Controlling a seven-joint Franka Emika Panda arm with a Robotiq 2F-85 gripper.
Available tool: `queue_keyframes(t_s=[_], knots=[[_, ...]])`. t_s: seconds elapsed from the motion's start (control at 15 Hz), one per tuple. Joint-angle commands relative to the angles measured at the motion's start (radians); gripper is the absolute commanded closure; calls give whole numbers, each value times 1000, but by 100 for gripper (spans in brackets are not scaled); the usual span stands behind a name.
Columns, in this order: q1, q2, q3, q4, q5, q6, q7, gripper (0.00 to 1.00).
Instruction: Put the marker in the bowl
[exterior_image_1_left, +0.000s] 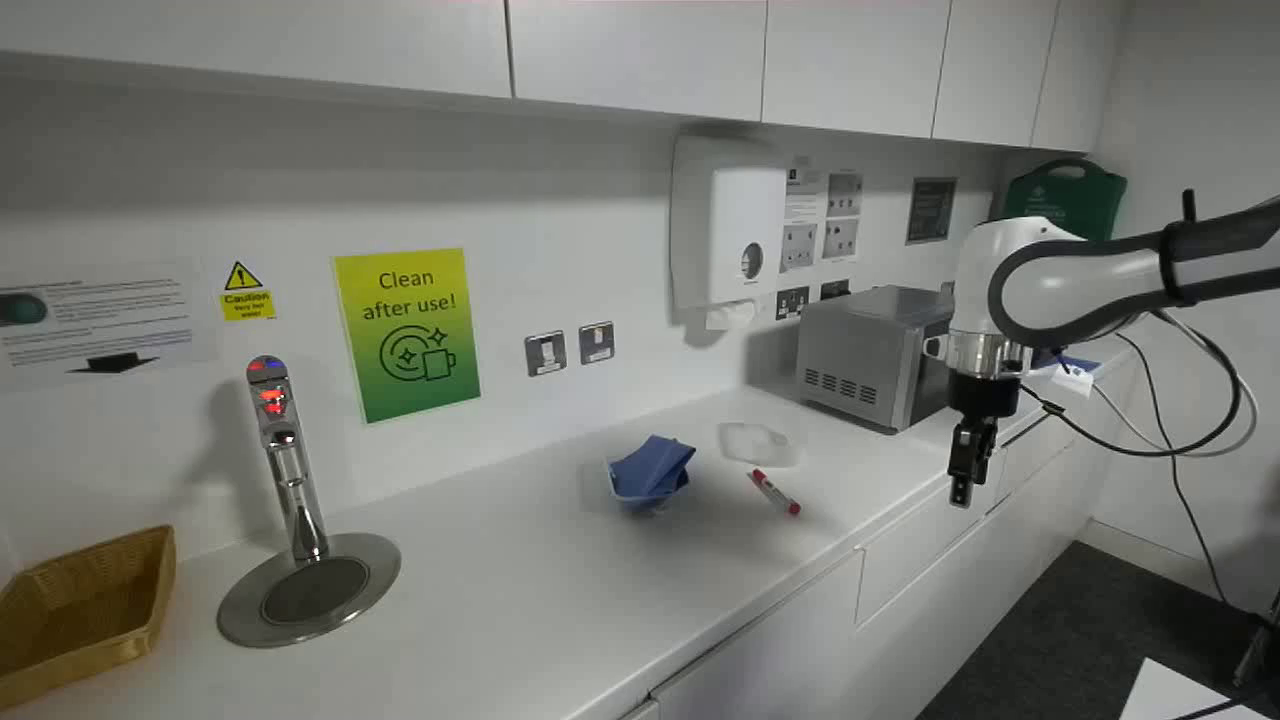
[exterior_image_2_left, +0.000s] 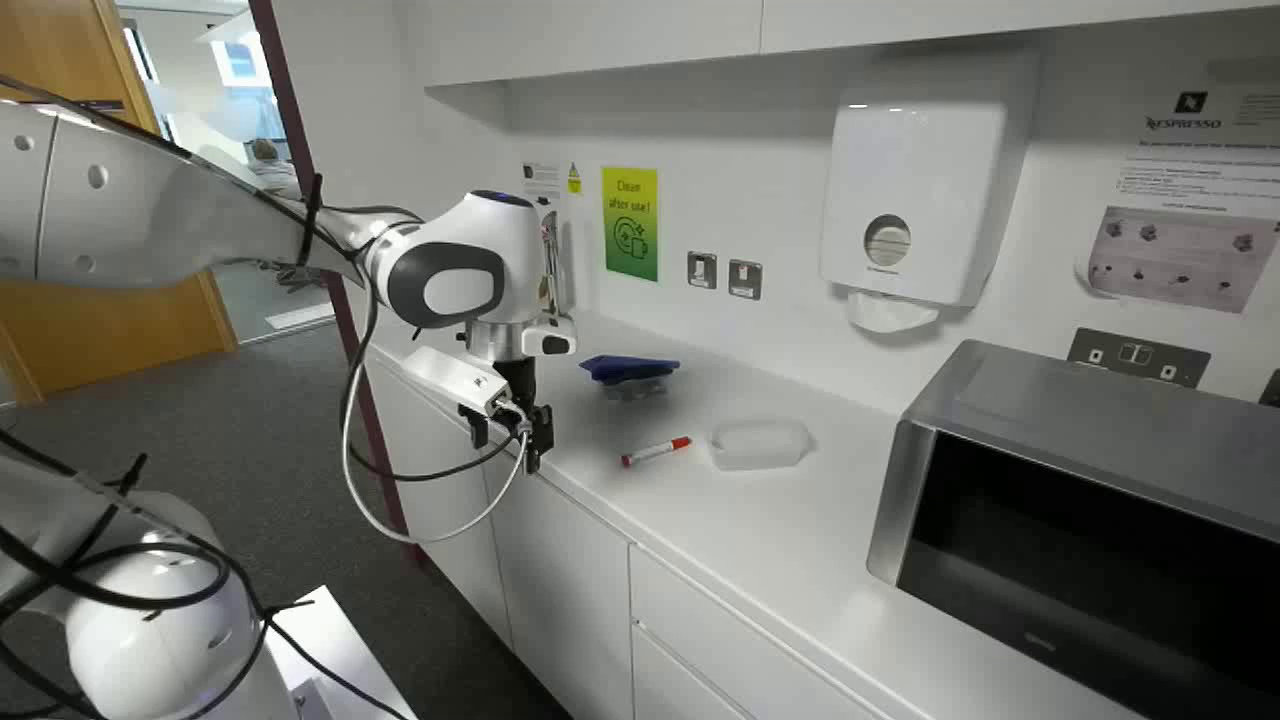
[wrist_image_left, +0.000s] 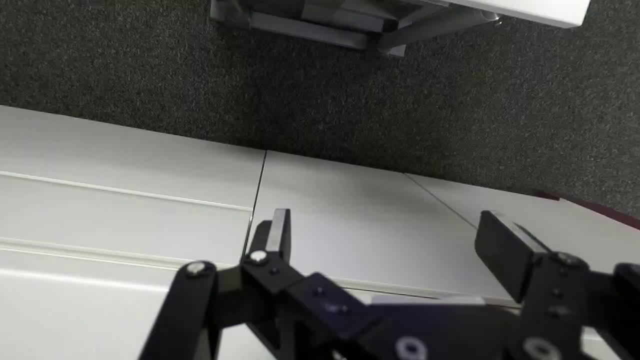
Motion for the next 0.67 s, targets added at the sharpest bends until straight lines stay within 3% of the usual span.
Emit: queue_keyframes(t_s=[0.0,0.6], knots=[[-12,2,11,1,6,-2,-5,0],[-17,11,17,5,27,39,45,0]])
